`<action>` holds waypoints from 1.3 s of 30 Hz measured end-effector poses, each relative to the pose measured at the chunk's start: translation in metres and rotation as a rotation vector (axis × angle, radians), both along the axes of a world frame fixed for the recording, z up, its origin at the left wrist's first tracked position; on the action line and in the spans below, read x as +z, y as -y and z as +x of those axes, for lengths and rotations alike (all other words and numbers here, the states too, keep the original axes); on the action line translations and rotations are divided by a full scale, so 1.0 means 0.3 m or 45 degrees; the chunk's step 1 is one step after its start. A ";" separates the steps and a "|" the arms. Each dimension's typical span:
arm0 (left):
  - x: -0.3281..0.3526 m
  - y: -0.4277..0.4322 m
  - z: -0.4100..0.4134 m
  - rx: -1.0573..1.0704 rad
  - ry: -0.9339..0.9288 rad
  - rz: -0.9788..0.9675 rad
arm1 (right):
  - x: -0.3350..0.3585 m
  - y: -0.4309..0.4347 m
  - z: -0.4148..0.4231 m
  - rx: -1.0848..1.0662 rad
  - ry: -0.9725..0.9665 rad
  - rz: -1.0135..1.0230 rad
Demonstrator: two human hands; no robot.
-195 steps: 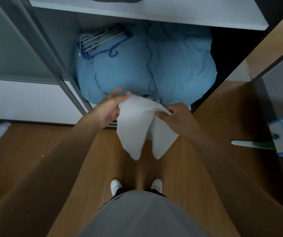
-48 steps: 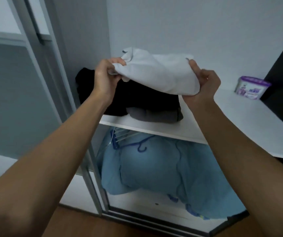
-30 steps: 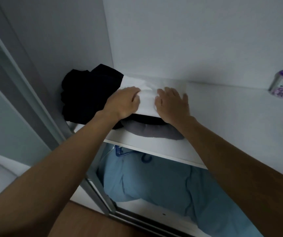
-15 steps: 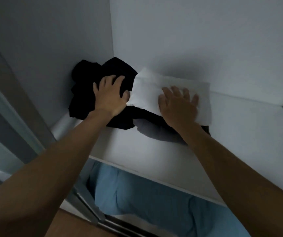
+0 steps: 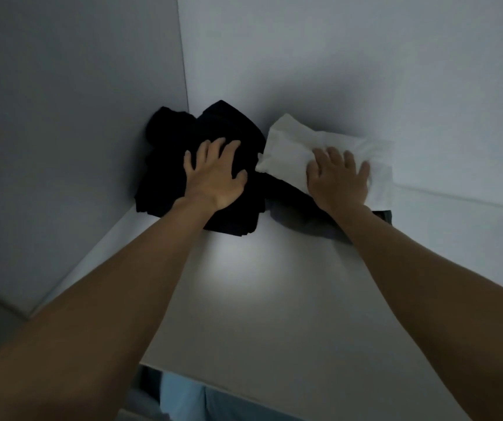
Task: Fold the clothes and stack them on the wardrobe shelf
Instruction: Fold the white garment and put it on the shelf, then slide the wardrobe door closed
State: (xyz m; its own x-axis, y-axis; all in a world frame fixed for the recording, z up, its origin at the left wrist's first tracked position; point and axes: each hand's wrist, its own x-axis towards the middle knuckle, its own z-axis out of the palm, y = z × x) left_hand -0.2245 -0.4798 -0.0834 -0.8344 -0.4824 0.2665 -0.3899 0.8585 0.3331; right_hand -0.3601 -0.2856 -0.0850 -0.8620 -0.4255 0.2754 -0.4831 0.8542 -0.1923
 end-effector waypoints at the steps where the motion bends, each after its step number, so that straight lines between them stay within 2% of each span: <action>1: 0.009 -0.013 0.023 -0.012 0.028 0.027 | 0.008 -0.015 0.011 0.028 0.020 -0.016; 4: 0.030 -0.078 0.130 -0.077 0.011 0.144 | 0.030 -0.075 0.070 0.169 0.025 -0.108; 6: 0.029 -0.139 0.239 -0.121 -0.125 0.302 | 0.027 -0.121 0.138 0.252 0.060 -0.209; 8: 0.010 -0.213 0.386 -0.110 -0.228 0.321 | 0.015 -0.165 0.204 0.299 0.114 -0.336; 10: -0.019 -0.299 0.545 -0.017 -0.254 0.239 | 0.021 -0.191 0.267 0.379 0.185 -0.477; 12: -0.043 -0.389 0.695 0.092 -0.297 0.283 | 0.036 -0.198 0.353 0.471 0.279 -0.664; 16: -0.065 -0.517 0.943 0.346 -0.659 0.510 | 0.075 -0.168 0.575 0.669 0.443 -0.905; 20: -0.063 -0.514 1.129 0.629 -0.893 0.496 | 0.162 -0.069 0.824 0.938 0.770 -1.002; 23: -0.044 -0.449 1.192 0.744 -0.879 0.554 | 0.230 0.022 1.000 1.109 0.947 -0.975; 26: -0.024 -0.374 1.184 0.687 -0.784 0.661 | 0.276 0.116 1.129 1.246 1.017 -0.819; 28: -0.021 -0.330 1.174 0.594 -0.670 0.733 | 0.305 0.173 1.183 1.254 1.019 -0.735; 30: -0.029 -0.302 1.177 0.515 -0.635 0.697 | 0.326 0.228 1.224 1.240 1.029 -0.750; 35: -0.053 -0.292 1.188 0.475 -0.834 0.661 | 0.302 0.311 1.290 1.043 0.904 -0.997; 39: -0.066 -0.283 1.199 0.466 -0.923 0.696 | 0.283 0.303 1.295 0.995 0.807 -0.979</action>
